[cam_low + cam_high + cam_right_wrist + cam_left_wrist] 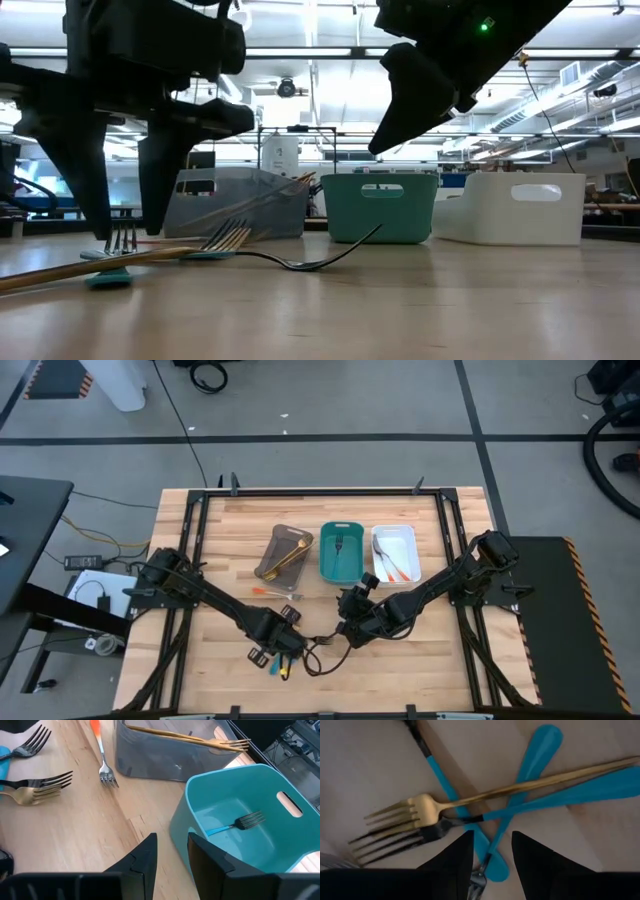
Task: Sort silverware by color (type)
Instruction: Put the blue fork into the green bin
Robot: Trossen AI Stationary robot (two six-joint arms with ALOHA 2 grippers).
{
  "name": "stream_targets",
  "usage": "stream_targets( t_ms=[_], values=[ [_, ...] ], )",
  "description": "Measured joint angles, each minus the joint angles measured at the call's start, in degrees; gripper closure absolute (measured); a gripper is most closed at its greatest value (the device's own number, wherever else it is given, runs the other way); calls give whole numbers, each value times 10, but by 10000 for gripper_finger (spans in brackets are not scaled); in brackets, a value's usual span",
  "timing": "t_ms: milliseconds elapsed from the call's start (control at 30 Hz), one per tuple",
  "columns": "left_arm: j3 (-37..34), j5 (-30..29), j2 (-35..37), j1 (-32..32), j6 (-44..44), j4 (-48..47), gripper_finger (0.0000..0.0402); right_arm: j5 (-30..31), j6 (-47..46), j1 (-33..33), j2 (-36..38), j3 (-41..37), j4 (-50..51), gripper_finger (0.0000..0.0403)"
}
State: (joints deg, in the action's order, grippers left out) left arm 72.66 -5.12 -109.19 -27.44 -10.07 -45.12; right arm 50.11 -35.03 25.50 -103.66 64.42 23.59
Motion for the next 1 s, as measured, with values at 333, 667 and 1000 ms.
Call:
stream_targets(
  t_ms=[333, 667, 1000],
  values=[
    [0, 7, -17, -7, -52, -23, 260, 0, -2, 0, 0, 0, 0, 288],
    [0, 2, -24, -13, -62, -8, 273, -3, -4, 0, 0, -2, -1, 288],
    [3, 13, -46, -13, -76, -9, 335, -3, -4, 0, 0, -2, -2, 288]
  ],
)
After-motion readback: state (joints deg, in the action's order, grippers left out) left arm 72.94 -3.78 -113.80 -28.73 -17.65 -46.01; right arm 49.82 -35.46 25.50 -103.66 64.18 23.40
